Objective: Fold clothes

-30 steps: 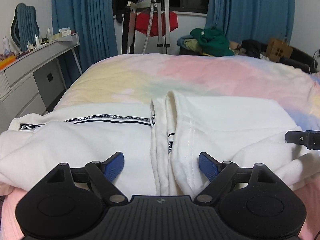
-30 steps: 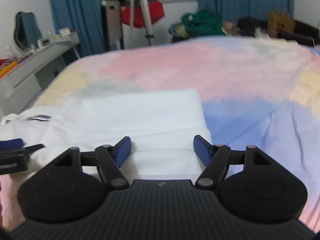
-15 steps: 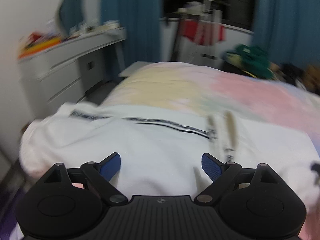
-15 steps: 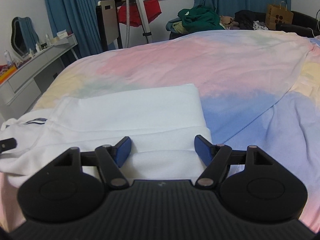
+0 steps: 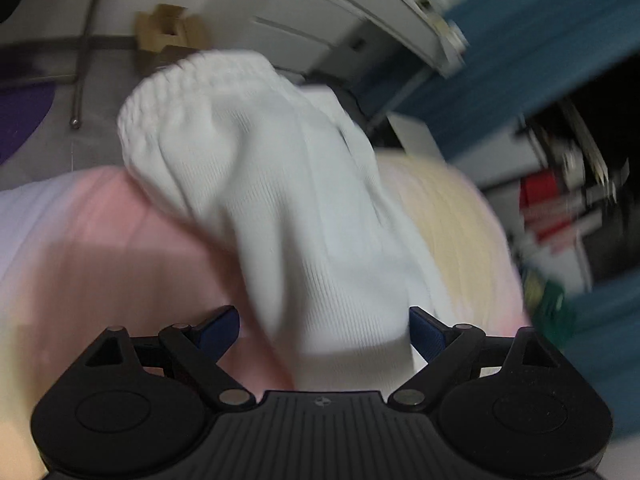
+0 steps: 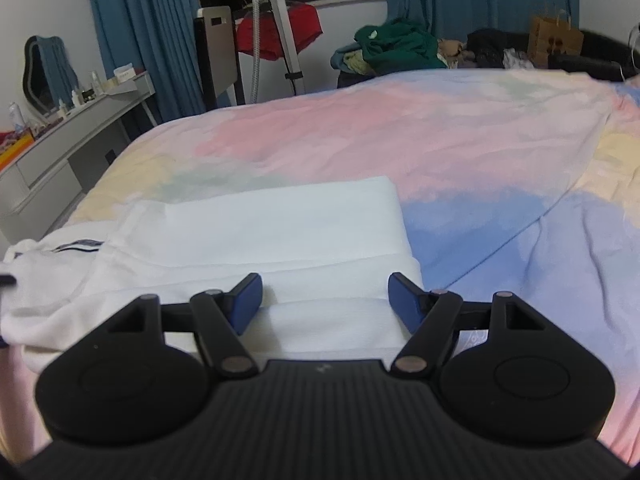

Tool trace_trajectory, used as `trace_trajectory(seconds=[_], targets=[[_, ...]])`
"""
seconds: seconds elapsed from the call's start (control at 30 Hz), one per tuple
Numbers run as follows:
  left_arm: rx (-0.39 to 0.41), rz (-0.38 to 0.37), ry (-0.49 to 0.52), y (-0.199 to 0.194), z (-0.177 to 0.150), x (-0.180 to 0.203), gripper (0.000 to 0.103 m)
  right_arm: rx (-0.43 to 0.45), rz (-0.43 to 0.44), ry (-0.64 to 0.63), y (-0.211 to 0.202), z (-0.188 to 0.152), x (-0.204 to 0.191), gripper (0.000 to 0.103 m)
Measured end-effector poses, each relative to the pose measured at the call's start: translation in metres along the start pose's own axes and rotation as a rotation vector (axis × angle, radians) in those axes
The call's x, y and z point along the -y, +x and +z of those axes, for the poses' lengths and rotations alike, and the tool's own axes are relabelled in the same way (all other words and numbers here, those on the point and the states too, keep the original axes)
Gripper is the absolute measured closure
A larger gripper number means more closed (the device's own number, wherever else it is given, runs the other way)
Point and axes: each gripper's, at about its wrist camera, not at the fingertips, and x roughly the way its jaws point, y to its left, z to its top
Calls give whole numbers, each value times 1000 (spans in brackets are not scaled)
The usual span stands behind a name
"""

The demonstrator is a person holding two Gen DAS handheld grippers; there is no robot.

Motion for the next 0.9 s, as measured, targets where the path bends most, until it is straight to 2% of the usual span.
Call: trace_trajectory(seconds=[0.1, 0.13, 0.17, 0.23, 0.37, 0.5, 0.57, 0.67, 0.77, 0.9], targets=[[55, 42, 23, 6, 18, 5, 16, 15, -11, -46, -5, -3, -8, 31], [62, 56, 38, 8, 23, 8, 20, 17, -14, -57, -6, -4, -10, 31], [68, 69, 53, 10, 27, 10, 28, 20, -21, -69, -7, -5, -11, 31], [71, 90, 56, 16, 30, 12, 31, 31, -45, -79, -9, -6, -13, 31], [97, 83, 73, 13, 27, 17, 45, 70, -90, -85, -14, -7, -14, 31], [131, 80, 105, 11, 16, 25, 58, 14, -99, -85, -2, -13, -11, 31], [156, 74, 144, 8, 15, 32, 66, -29, -93, -70, 8, -18, -7, 30], [210, 53, 233, 0, 8, 48, 73, -36, -96, -71, 12, -20, -5, 30], [285, 26, 352, -13, -5, 70, 76, -38, -94, -61, 12, -19, -4, 30], [393, -22, 492, -46, -32, 102, 77, -40, -65, 12, 9, -13, 5, 30]])
